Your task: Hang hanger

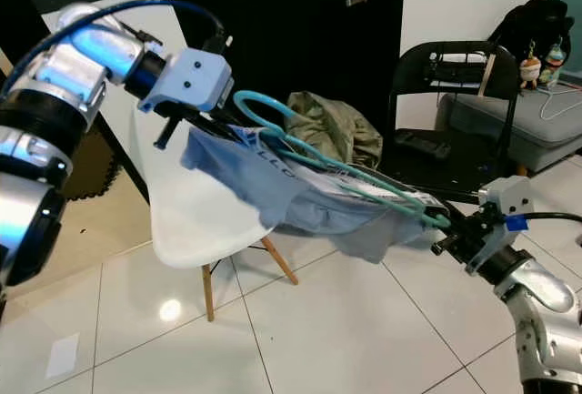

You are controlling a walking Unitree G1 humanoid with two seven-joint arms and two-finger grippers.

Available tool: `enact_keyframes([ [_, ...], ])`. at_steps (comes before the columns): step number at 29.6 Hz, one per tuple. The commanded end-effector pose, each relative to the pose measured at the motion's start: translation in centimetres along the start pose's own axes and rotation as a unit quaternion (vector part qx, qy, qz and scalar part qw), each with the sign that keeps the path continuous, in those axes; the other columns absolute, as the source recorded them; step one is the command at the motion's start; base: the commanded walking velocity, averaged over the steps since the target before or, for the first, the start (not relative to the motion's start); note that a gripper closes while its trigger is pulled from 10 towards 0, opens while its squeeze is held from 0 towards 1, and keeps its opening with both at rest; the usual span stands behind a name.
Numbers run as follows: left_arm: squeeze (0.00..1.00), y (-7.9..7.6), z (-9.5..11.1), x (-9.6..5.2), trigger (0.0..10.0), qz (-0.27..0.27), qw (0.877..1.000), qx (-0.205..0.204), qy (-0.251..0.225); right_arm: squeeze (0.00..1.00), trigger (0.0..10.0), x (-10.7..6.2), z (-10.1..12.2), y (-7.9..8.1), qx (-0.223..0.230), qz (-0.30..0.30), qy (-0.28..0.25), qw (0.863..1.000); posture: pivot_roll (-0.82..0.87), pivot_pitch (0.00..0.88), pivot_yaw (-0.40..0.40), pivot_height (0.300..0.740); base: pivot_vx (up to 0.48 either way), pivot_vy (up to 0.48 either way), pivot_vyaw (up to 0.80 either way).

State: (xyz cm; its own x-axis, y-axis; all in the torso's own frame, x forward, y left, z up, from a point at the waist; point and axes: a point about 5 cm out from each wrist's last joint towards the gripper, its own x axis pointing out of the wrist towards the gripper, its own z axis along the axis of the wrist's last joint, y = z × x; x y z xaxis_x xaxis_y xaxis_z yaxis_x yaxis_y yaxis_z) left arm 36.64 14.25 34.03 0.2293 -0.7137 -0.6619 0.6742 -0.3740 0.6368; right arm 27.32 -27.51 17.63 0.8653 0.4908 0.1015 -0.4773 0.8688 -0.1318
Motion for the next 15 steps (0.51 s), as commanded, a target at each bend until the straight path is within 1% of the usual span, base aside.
enact_keyframes([
  [1,0.0,-2.3,-2.6,-0.5,10.0,-0.039,0.997,-0.048,0.049,0.0,0.0,0.3,0.7,0.1,-0.014,0.019,0.001,1.0,0.04,0.0,0.1,0.74,0.0,0.0,0.0],
  [2,0.0,-2.3,-2.6,-0.5,10.0,-0.039,0.997,-0.048,0.049,0.0,0.0,0.3,0.7,0.1,-0.014,0.019,0.001,1.0,0.04,0.0,0.1,0.74,0.0,0.0,0.0],
  [3,0.0,-2.8,-3.2,-0.5,10.0,-0.037,0.996,-0.061,0.063,0.0,0.0,0.3,0.8,0.1,-0.02,0.029,0.005,0.999,0.04,0.002,0.098,0.74,0.0,0.0,0.0],
  [5,0.0,-3.0,-3.6,-0.5,10.0,-0.034,0.995,-0.067,0.068,0.0,0.0,0.4,0.9,0.2,-0.022,0.036,0.007,0.999,0.04,0.002,0.098,0.74,0.0,0.0,0.0],
  [9,0.0,-3.3,-4.5,-0.6,10.0,0.009,0.992,-0.097,0.075,0.0,0.0,0.5,1.5,1.1,-0.033,0.08,0.014,0.996,0.04,0.005,0.096,0.74,0.0,0.0,0.0],
  [13,0.0,-3.6,-4.8,-1.0,10.0,0.036,0.99,-0.123,0.064,0.0,0.0,0.6,1.5,1.5,-0.031,0.091,0.016,0.995,0.03,0.011,0.095,0.74,0.0,0.0,0.0],
  [14,0.0,-3.6,-4.8,-1.0,10.0,0.036,0.99,-0.123,0.064,0.0,0.0,0.6,1.5,1.5,-0.031,0.091,0.016,0.995,0.03,0.011,0.095,0.74,0.0,0.0,0.0],
  [15,0.0,-3.6,-4.8,-1.1,10.0,0.043,0.989,-0.129,0.05,0.0,0.0,0.6,1.4,1.7,-0.029,0.096,0.019,0.995,0.03,0.011,0.095,0.74,0.0,0.0,0.0],
])
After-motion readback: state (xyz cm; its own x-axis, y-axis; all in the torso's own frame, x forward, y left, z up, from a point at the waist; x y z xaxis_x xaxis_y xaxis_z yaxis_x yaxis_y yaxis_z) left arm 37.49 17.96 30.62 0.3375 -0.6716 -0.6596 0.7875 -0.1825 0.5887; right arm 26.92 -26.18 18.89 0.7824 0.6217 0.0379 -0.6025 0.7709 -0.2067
